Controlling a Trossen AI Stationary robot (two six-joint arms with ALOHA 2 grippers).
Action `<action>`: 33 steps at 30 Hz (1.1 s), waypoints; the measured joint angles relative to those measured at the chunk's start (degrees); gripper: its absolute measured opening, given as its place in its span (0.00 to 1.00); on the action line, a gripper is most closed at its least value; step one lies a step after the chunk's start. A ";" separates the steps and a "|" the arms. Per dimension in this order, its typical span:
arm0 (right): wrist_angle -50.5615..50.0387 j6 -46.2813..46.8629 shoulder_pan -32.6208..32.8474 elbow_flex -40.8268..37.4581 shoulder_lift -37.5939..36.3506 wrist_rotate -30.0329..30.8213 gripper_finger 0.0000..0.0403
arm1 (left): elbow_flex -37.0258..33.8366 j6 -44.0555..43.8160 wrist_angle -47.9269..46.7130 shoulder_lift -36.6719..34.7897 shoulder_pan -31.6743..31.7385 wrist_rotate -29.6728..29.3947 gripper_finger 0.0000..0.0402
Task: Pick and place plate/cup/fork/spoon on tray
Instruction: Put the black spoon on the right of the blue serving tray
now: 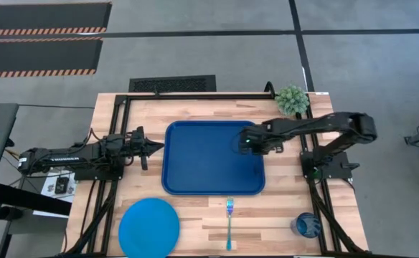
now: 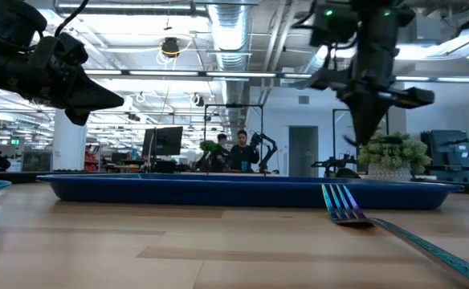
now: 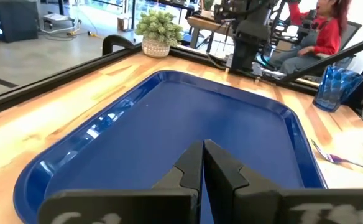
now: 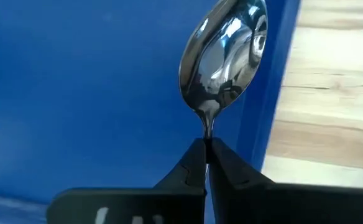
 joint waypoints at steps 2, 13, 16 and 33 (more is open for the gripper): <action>-0.26 -1.16 0.05 1.60 3.58 -0.01 0.04 | 0.00 0.03 -0.13 0.02 -0.01 0.04 0.00; -1.76 -4.09 -4.96 4.50 13.87 -0.87 0.04 | 0.00 0.16 -0.02 0.01 -0.03 -0.17 0.00; -0.20 -5.71 -5.50 4.48 15.62 -2.94 0.04 | 0.00 0.16 0.07 0.00 -0.03 -0.97 0.00; -1.32 -7.49 -5.95 4.44 17.43 -0.08 0.04 | 0.00 0.14 0.02 0.00 -0.03 -1.47 0.00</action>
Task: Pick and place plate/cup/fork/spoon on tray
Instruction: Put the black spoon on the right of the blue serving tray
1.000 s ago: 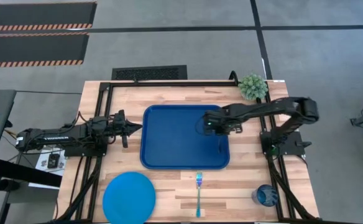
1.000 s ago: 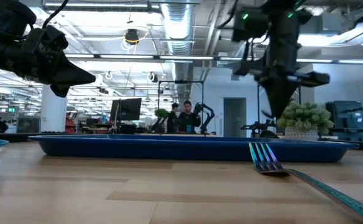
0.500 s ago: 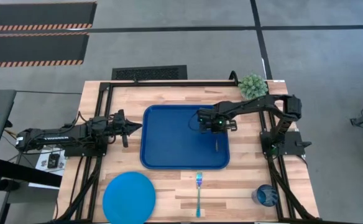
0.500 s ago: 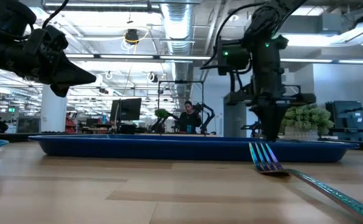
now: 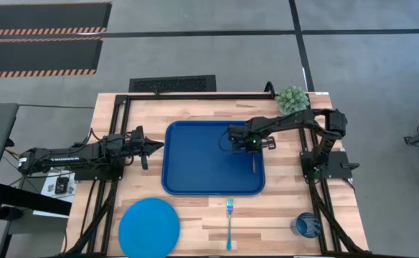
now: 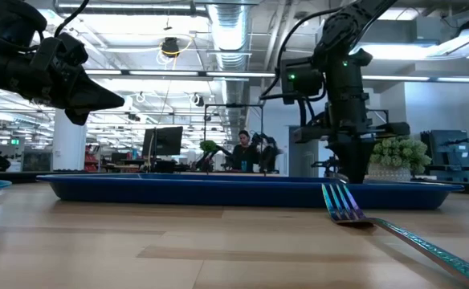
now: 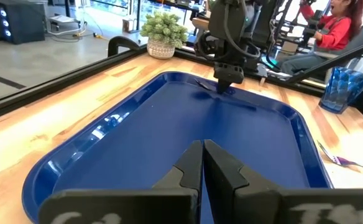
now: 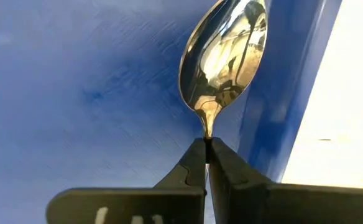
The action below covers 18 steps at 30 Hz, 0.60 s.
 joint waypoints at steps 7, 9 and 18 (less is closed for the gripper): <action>-0.67 -0.26 -0.81 0.00 0.00 0.07 0.04 | 0.00 -0.02 -0.02 0.00 0.00 0.00 0.00; -0.66 -0.33 -0.86 0.00 0.00 0.14 0.04 | 0.00 0.00 -0.02 0.00 0.00 -0.01 0.00; -0.45 -1.58 -1.14 0.00 0.00 0.11 0.04 | 0.00 -0.04 -0.04 0.02 0.00 0.00 0.00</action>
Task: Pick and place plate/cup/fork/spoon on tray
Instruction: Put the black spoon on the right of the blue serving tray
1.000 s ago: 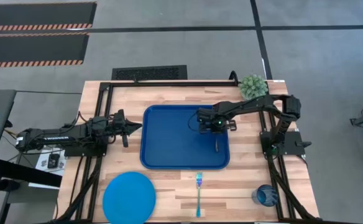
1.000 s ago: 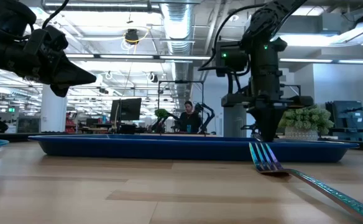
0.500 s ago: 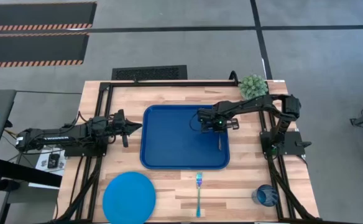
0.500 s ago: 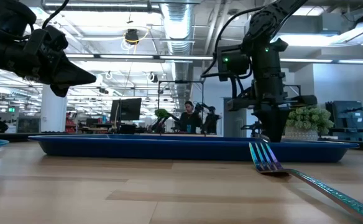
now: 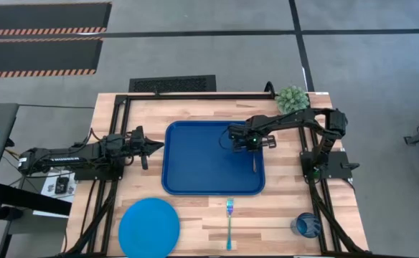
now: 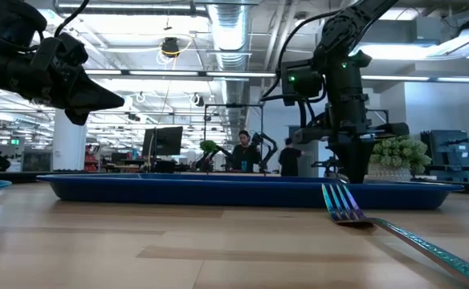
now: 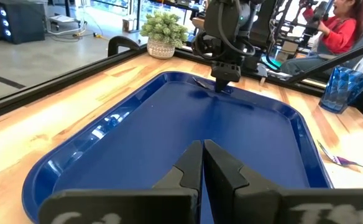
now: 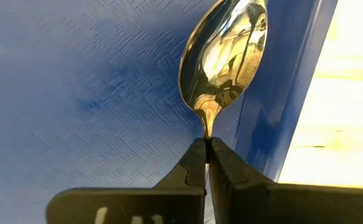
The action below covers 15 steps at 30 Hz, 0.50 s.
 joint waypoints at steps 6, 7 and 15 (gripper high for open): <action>0.10 -0.07 0.00 0.00 0.00 0.00 0.07 | 0.00 -0.02 0.00 0.00 0.00 -0.02 0.00; 0.11 -0.09 0.00 0.00 0.00 -0.01 0.07 | 0.00 -0.02 0.00 0.00 -0.02 -0.01 0.00; 1.38 0.85 0.00 0.00 0.00 -0.39 0.06 | 0.00 -0.04 0.00 0.01 -0.02 0.00 0.00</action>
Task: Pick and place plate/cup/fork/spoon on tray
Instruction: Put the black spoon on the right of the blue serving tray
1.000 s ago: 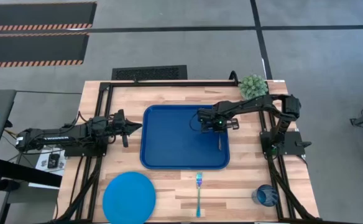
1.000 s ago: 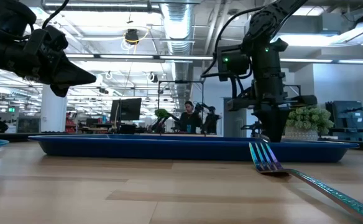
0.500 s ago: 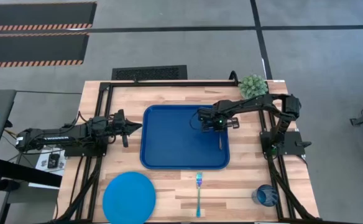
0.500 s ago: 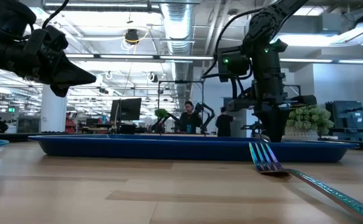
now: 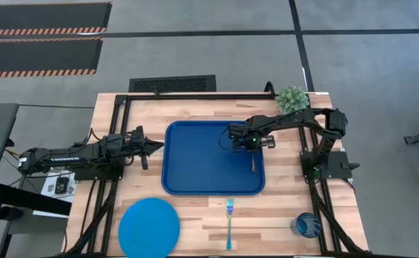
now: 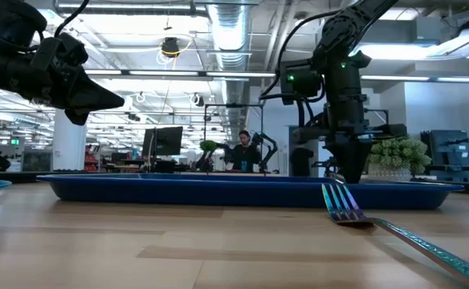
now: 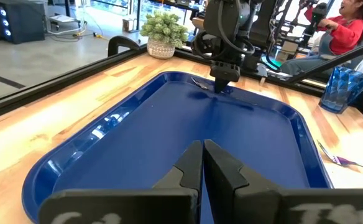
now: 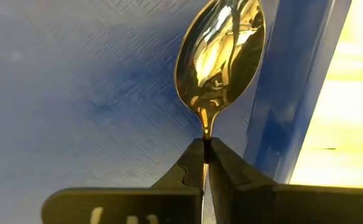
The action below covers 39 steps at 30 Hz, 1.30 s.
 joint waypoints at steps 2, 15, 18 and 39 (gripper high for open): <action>-0.07 0.50 0.00 0.00 0.00 -0.07 0.06 | 0.00 0.02 -0.01 -0.01 0.01 0.00 0.00; 0.13 0.90 0.00 0.00 -0.02 -0.03 0.07 | 0.00 0.04 -0.02 0.00 0.00 0.00 0.00; 0.69 0.89 0.00 0.00 -0.02 -0.09 0.07 | 0.00 0.04 -0.01 -0.01 0.01 0.00 0.00; 2.80 1.58 0.00 -1.70 -0.09 -0.40 0.11 | 0.00 0.04 0.00 -0.01 0.01 0.00 0.00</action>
